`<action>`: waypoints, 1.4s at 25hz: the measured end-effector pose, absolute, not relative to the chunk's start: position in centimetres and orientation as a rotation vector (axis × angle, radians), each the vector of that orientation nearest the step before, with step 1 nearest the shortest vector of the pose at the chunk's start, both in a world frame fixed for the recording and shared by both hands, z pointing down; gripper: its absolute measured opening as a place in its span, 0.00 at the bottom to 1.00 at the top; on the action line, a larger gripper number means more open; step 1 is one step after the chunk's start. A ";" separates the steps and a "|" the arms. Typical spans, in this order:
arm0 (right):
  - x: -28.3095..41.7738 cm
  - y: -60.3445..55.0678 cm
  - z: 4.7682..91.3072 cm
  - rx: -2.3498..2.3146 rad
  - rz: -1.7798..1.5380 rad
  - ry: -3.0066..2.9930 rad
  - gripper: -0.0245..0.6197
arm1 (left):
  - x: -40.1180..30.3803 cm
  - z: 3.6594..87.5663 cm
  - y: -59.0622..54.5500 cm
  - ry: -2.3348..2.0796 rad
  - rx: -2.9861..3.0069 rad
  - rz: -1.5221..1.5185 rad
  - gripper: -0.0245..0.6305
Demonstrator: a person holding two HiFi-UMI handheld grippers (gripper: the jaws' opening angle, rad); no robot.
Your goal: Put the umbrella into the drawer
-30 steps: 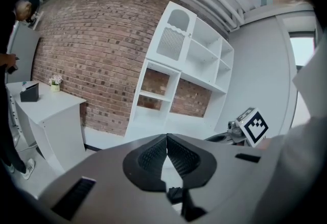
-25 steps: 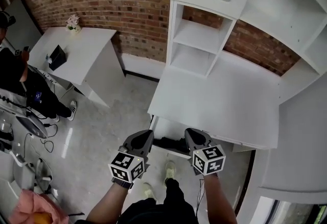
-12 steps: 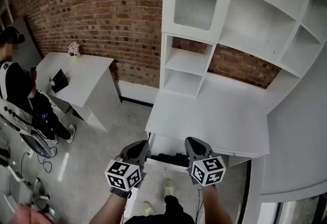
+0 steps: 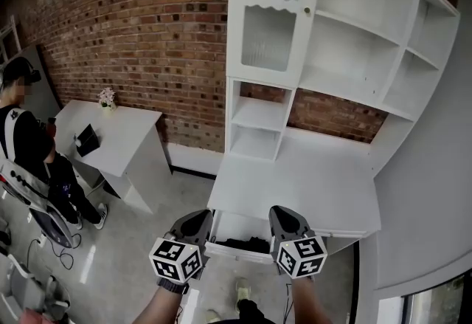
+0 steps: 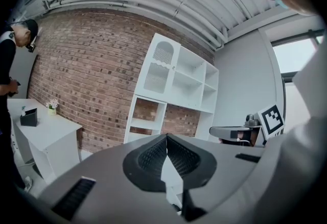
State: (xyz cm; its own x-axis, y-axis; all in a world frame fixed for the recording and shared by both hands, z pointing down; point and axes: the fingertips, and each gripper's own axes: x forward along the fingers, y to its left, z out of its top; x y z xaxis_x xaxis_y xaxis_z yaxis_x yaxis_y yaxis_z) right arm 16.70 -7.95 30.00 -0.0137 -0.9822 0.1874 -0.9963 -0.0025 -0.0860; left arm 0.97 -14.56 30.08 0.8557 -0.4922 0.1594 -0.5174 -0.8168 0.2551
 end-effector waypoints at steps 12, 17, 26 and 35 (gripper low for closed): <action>15.8 -5.0 25.0 2.236 0.186 -2.187 0.05 | -0.3 24.6 -12.3 -0.746 2.821 0.055 0.05; 15.3 -3.9 23.7 2.235 0.136 -2.195 0.05 | -0.8 23.6 -11.5 -0.757 2.837 0.039 0.05; 14.3 -2.4 22.0 2.236 0.064 -2.187 0.05 | -1.5 22.4 -10.2 -0.757 2.857 0.016 0.05; 14.1 -1.3 22.3 2.238 0.069 -2.177 0.05 | -1.6 22.3 -9.4 -0.771 2.867 0.018 0.05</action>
